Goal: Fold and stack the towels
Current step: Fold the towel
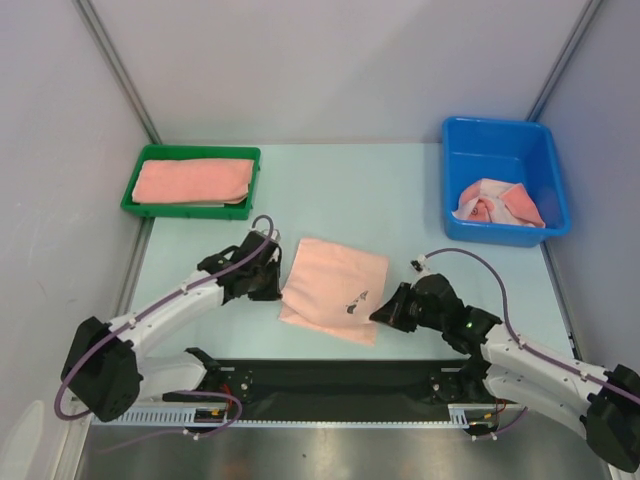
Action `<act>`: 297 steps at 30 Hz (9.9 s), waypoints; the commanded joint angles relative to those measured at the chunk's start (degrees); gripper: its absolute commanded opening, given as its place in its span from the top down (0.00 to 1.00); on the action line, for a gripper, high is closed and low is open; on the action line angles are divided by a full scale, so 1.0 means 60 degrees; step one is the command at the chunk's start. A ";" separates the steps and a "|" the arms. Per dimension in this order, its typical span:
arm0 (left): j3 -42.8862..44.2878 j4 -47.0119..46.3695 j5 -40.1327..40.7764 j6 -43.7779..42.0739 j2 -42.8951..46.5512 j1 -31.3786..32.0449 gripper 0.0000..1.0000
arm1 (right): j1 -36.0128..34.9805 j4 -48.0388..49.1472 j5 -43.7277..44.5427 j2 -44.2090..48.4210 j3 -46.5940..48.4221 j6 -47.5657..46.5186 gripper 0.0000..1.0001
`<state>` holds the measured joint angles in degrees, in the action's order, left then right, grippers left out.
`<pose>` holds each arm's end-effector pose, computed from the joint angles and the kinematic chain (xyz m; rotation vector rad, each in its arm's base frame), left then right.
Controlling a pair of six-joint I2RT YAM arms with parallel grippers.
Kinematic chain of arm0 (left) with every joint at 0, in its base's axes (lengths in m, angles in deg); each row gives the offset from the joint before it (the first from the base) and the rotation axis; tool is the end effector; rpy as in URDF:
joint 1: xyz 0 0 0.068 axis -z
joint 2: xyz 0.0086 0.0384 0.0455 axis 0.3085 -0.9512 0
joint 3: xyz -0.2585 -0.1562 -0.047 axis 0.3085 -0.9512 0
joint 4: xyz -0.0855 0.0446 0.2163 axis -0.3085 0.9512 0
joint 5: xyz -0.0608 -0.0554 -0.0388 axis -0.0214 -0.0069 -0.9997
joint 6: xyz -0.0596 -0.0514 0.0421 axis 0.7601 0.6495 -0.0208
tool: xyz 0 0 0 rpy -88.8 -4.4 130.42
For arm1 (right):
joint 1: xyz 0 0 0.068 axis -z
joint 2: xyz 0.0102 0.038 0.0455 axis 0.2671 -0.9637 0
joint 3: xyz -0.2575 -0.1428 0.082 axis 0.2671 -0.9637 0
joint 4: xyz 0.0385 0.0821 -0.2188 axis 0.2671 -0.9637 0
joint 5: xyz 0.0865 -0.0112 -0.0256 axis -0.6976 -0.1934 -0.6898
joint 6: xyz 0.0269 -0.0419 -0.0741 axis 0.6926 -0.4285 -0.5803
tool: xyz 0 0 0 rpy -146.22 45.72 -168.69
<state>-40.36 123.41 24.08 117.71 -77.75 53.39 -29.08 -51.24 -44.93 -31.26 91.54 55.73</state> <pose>0.1678 -0.1169 0.2120 0.0812 2.7110 -0.3319 0.1050 0.1194 0.1824 0.2311 2.4606 1.0719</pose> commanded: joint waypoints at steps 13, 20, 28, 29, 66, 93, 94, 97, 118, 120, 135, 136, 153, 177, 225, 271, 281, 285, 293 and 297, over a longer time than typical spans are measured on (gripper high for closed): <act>-0.1495 -0.0797 0.0446 0.1029 0.0019 0.0147 1.00 | -0.0466 0.1123 -0.0302 0.0639 -0.2127 0.0973 1.00; -0.1627 -0.0915 0.0358 0.1059 -0.0450 0.0191 1.00 | -0.0642 0.1667 -0.0097 0.0183 -0.2101 0.0857 0.89; 0.0772 0.0375 0.1441 -0.0079 -0.0918 0.0074 0.52 | -0.0613 -0.1715 0.1321 0.1296 -0.0315 0.0008 0.53; 0.1123 0.0331 0.1457 -0.0330 -0.1079 -0.0028 0.51 | -0.0569 -0.2270 0.1686 0.1282 -0.0023 -0.0153 0.52; -0.0440 -0.6686 -0.1927 0.1161 -0.4200 0.4585 0.65 | 0.4236 0.4329 -0.0683 -0.5587 0.1314 0.0782 0.54; -0.0909 -0.5792 -0.1400 0.0985 -0.4171 0.4878 0.67 | 0.5627 0.8352 -0.3350 -0.8623 0.1943 -0.2101 0.60; -0.0895 -0.5792 -0.1428 0.1073 -0.4128 0.4864 0.66 | 0.5642 0.7866 -0.3117 -0.8432 0.2001 -0.2262 0.63; -0.0515 -0.5327 -0.1429 0.1045 -0.3923 0.4864 0.60 | 0.5657 0.6356 -0.2983 -0.7612 0.2148 -0.2776 0.67; 0.5872 -0.1002 -0.4034 -0.4653 -0.6044 -0.2077 0.44 | 0.5628 -0.2375 -0.4857 -0.9084 0.7800 -0.9410 0.53; 0.6267 -0.0886 -0.4810 -0.4887 -0.6675 -0.2270 0.44 | 0.5657 -0.2947 -0.5077 -0.9512 0.8358 -0.9880 0.53; 0.6444 -0.0768 -0.4871 -0.6383 -0.8126 -0.2329 0.44 | 0.5555 -0.3271 -0.5341 -1.0451 0.8271 -1.0687 0.58; 0.6444 -0.0782 -0.4842 -0.6412 -0.8170 -0.2329 0.44 | 0.5511 -0.3300 -0.5327 -1.0480 0.8286 -1.0759 0.59; 0.6270 -0.1484 -0.3773 -0.4676 -0.8157 -0.2766 1.00 | 0.5481 -0.3169 -0.4420 -1.0027 0.8096 -1.0599 1.00; 0.6019 -0.1618 -0.4284 -0.4635 -0.7247 -0.3442 0.56 | 0.4764 -0.2378 -0.2968 -0.9792 0.8066 -1.0101 1.00; 0.7866 -0.1675 -0.4665 -0.4991 -0.3222 -0.3852 1.00 | 0.4822 -0.2745 -0.1913 -0.6689 1.2257 -1.0013 1.00; 0.8320 -0.3770 -0.5399 -0.4068 -0.8625 -0.3867 1.00 | 0.4968 0.1270 -0.3422 -1.1154 1.0718 -1.0877 1.00; 0.6477 -0.4415 -0.5325 -0.4083 -0.7148 -0.3926 1.00 | 0.5232 0.1123 -0.3100 -0.9810 0.9284 -1.1126 1.00; 0.5626 -0.4620 -0.5471 -0.4083 -0.6458 -0.3926 1.00 | 0.5291 0.1460 -0.2910 -0.9017 0.8303 -1.1024 1.00; 0.3957 -0.4913 -0.5662 -0.3951 -0.5286 -0.3838 1.00 | 0.5247 0.1914 -0.2807 -0.7786 0.6588 -1.0131 1.00; 0.3399 -0.4855 -0.5516 -0.3834 -0.4875 -0.3488 1.00 | 0.5174 0.1754 -0.2763 -0.7128 0.5915 -0.9940 1.00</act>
<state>-17.91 95.67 -8.77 94.76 -110.41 31.10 2.15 -42.08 -62.85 -78.12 129.07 -5.54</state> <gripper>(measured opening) 0.010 0.010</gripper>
